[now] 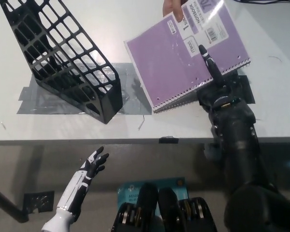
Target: A shelf with a book inside it is placed on the center of the desk infront of the robot. The robot uses its right hand to grab the book, take it out and hand it to a person.
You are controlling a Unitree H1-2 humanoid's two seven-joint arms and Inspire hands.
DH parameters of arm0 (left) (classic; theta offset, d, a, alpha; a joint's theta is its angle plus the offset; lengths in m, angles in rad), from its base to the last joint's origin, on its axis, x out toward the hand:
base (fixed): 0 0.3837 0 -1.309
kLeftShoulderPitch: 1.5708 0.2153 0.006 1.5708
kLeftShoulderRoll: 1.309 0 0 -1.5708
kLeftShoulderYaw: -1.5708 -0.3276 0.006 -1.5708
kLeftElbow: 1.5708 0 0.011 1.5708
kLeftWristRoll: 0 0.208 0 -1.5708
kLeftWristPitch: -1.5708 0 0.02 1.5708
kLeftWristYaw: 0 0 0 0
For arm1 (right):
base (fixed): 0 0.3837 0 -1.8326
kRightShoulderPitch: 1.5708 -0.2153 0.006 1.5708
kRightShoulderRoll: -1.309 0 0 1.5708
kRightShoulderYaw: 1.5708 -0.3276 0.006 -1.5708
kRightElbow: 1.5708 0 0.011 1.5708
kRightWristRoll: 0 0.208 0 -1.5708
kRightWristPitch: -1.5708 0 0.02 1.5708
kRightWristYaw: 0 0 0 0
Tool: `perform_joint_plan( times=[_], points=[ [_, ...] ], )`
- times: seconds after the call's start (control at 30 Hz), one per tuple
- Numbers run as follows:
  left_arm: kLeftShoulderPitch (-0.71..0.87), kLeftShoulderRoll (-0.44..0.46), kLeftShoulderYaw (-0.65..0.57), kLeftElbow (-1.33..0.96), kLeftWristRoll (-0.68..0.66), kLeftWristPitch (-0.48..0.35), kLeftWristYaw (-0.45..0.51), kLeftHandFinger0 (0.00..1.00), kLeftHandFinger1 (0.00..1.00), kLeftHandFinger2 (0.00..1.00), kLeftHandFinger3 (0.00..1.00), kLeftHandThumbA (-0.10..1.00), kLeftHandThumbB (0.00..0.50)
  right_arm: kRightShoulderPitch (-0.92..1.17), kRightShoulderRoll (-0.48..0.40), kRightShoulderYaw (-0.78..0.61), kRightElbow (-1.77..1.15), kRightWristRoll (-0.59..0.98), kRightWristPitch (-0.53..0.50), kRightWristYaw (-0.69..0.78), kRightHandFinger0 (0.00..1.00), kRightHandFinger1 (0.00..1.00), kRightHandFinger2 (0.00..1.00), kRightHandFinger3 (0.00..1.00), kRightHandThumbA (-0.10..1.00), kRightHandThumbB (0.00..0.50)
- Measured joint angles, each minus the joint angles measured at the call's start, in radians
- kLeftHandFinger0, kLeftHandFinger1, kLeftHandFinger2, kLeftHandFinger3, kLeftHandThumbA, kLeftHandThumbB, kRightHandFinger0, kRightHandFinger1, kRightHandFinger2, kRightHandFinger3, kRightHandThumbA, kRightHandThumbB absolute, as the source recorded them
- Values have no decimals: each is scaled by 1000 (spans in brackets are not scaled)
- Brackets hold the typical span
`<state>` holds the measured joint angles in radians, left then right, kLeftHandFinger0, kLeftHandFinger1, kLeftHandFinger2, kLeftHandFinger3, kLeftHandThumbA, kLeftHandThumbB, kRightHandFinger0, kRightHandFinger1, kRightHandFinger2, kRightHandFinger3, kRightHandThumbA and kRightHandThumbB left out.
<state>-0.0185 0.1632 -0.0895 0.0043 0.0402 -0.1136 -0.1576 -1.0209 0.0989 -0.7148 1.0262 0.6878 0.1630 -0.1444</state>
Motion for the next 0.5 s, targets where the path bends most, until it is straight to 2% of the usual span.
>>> perform_joint_plan(
  times=[0.03, 0.1, 0.13, 0.17, 0.2, 0.23, 0.27, 0.3, 0.33, 0.4, 0.5],
  points=[
    [0, 0, 0, 0, 0, 0, 0, 1000, 985, 970, 1000, 1000, 310, -4, -1, -4, 8, 3, -4, 0, 0, 0, 178, 541, 985, 41],
    [-1, 0, 0, 0, 0, 0, 0, 1000, 987, 968, 1000, 1000, 301, -16, 0, -16, 25, 12, -20, 0, 0, 0, 153, 502, 981, 86],
    [-2, 0, 0, 0, 0, 0, 0, 1000, 987, 968, 1000, 1000, 301, -21, 0, -21, 26, 18, -25, -1, 0, 0, 153, 502, 981, 86],
    [-3, 0, 0, 0, 0, 0, 0, 1000, 988, 966, 1000, 1000, 305, -24, 0, -21, 24, 20, -29, 0, 65, 137, 304, 624, 980, 179],
    [-4, 1, 0, 0, 1, 0, -1, 1000, 980, 961, 1000, 1000, 306, -26, 0, -21, 19, 23, -34, 2, 340, 476, 668, 923, 992, 278],
    [-4, 1, 0, 0, 1, 0, -1, 1000, 973, 955, 1000, 1000, 308, -26, 1, -20, 14, 25, -37, 4, 843, 1000, 1000, 1000, 1000, 339],
    [-4, 2, 1, 0, 2, 0, -1, 1000, 967, 955, 1000, 1000, 299, -22, 3, -18, -4, 30, -40, 13, 1000, 1000, 1000, 1000, 1000, 363],
    [-4, 2, 0, 0, 2, 0, -1, 1000, 965, 955, 1000, 1000, 302, -16, 6, -14, -29, 33, -39, 28, 1000, 1000, 1000, 1000, 1000, 376],
    [-5, 2, 0, 1, 2, 0, -1, 1000, 965, 956, 1000, 1000, 304, -10, 8, -10, -43, 36, -39, 37, 1000, 1000, 1000, 1000, 1000, 438],
    [-5, 2, 0, 1, 2, 0, -1, 1000, 975, 966, 1000, 1000, 313, 9, 11, 5, -88, 45, -34, 70, 1000, 1000, 1000, 1000, 1000, 472],
    [-5, 2, 0, 1, 2, 2, -1, 1000, 1000, 1000, 1000, 1000, 281, 50, 17, 52, -188, 51, -21, 124, 1000, 1000, 1000, 1000, 1000, 482]
  ],
)
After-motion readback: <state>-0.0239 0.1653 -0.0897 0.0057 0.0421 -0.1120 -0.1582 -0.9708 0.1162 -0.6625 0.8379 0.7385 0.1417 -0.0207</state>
